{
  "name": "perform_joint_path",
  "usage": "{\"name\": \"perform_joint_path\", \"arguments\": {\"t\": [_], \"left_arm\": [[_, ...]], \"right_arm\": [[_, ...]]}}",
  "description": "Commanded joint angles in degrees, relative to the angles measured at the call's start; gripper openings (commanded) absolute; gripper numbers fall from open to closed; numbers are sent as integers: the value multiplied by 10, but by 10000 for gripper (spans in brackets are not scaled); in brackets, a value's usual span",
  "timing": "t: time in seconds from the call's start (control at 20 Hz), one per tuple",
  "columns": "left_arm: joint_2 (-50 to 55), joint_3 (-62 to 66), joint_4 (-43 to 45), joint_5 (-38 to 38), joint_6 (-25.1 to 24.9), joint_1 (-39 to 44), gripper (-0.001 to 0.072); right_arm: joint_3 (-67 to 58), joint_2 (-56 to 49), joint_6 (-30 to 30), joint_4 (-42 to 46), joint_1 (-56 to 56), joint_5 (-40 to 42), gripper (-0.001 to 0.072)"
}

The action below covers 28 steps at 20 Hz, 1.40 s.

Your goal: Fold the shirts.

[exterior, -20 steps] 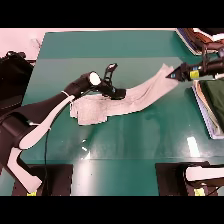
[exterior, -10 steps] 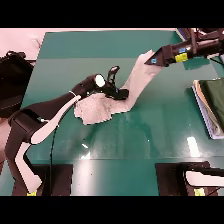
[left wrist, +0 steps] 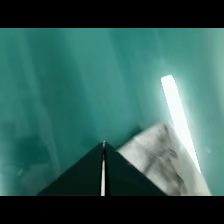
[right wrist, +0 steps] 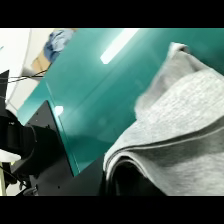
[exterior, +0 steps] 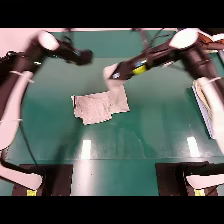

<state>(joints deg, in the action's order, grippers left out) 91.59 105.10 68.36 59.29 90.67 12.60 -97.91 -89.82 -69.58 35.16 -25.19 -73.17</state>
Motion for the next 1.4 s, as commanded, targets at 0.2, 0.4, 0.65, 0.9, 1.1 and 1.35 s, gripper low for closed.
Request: {"name": "perform_joint_path", "arguments": {"t": [0.2, 0.4, 0.65, 0.9, 1.1, 1.35], "left_arm": [[-113, 10, 36, 31, -8, -89, 22], [-110, 7, 31, 59, -12, -87, 22], [-107, 7, 31, 57, -19, -70, 22], [-86, 7, 31, 40, -29, -20, 22], [-69, 7, 31, 33, -33, 21, 22], [-61, 7, 31, 32, -42, 59, 22]], "right_arm": [[-158, -154, 20, 3, -120, 46, 451], [-71, -99, -9, 139, -29, -15, 452], [165, -29, -57, 162, 153, 32, 616], [256, -77, -45, 35, 206, 64, 647], [210, -147, -29, -29, 152, 76, 647], [107, -238, -27, -100, 70, 62, 516]]}}
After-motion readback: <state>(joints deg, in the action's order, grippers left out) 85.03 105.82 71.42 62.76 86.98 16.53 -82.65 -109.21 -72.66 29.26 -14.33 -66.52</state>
